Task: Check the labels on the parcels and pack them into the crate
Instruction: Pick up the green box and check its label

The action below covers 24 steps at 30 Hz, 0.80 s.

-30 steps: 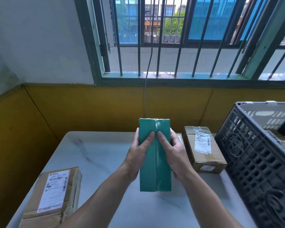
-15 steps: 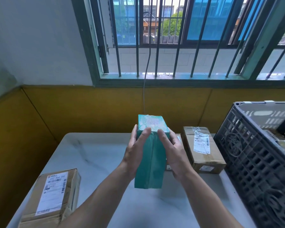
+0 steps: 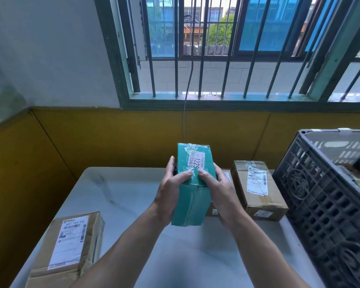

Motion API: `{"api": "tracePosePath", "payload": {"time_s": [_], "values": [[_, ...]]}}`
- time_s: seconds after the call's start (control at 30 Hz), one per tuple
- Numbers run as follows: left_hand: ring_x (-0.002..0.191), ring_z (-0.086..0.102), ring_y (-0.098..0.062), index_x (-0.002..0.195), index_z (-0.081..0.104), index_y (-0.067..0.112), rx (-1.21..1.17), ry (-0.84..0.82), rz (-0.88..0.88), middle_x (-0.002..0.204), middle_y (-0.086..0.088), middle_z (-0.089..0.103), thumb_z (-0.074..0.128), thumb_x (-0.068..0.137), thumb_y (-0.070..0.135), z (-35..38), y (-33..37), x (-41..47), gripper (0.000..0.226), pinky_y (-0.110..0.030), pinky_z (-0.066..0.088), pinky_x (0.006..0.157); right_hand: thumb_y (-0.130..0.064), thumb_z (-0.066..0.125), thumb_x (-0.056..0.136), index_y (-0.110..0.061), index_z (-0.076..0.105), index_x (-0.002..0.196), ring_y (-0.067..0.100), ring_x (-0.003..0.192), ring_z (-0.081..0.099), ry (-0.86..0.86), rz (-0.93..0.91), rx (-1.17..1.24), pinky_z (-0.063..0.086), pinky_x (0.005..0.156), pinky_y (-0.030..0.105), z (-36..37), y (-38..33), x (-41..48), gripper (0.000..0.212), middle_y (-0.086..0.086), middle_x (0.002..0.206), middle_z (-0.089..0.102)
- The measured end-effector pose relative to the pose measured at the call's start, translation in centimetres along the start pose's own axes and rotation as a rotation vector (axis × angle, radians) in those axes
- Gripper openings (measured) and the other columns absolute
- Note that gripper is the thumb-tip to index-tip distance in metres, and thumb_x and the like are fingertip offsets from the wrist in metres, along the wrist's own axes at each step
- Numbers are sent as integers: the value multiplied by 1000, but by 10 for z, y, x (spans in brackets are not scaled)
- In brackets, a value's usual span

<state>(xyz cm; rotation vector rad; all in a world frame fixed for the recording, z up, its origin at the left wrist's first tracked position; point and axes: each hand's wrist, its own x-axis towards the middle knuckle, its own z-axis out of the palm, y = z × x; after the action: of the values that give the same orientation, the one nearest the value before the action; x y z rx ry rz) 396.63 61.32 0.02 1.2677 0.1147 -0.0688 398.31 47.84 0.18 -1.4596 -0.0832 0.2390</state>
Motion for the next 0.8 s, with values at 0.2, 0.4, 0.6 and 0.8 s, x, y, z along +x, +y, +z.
{"api": "tracePosePath", "payload": {"time_s": [0.2, 0.4, 0.6, 0.8], "values": [[122, 65, -35, 157, 34, 24, -41, 100, -26, 151, -14, 49, 50, 106, 32, 3, 5, 0, 54, -56, 55, 99, -16, 62, 97, -19, 43, 150, 22, 114, 68, 55, 9, 57, 56, 97, 44, 3, -1, 2, 56, 4, 131, 66], [100, 75, -26, 154, 33, 30, -68, 82, -32, 132, -10, 67, 52, 104, 15, 3, 2, -3, 55, -39, 62, 73, -16, 67, 95, -29, 59, 128, 11, 93, 74, 86, -27, 46, 62, 74, 29, 1, 1, 3, 37, -12, 101, 75], [106, 74, -29, 156, 29, 34, -28, 132, -48, 128, -7, 70, 58, 103, 30, 3, 4, 1, 61, -51, 61, 87, -11, 66, 95, -32, 55, 110, 13, 101, 70, 123, -29, 64, 59, 75, 28, 2, 5, 4, 28, -1, 114, 69], [110, 72, -37, 147, 46, 33, -4, 113, -41, 120, -9, 74, 56, 104, 28, 1, 2, -1, 44, -56, 60, 90, -17, 67, 96, -21, 57, 134, 20, 108, 71, 132, -31, 75, 59, 93, 44, 6, 3, 3, 40, -1, 116, 72]]}}
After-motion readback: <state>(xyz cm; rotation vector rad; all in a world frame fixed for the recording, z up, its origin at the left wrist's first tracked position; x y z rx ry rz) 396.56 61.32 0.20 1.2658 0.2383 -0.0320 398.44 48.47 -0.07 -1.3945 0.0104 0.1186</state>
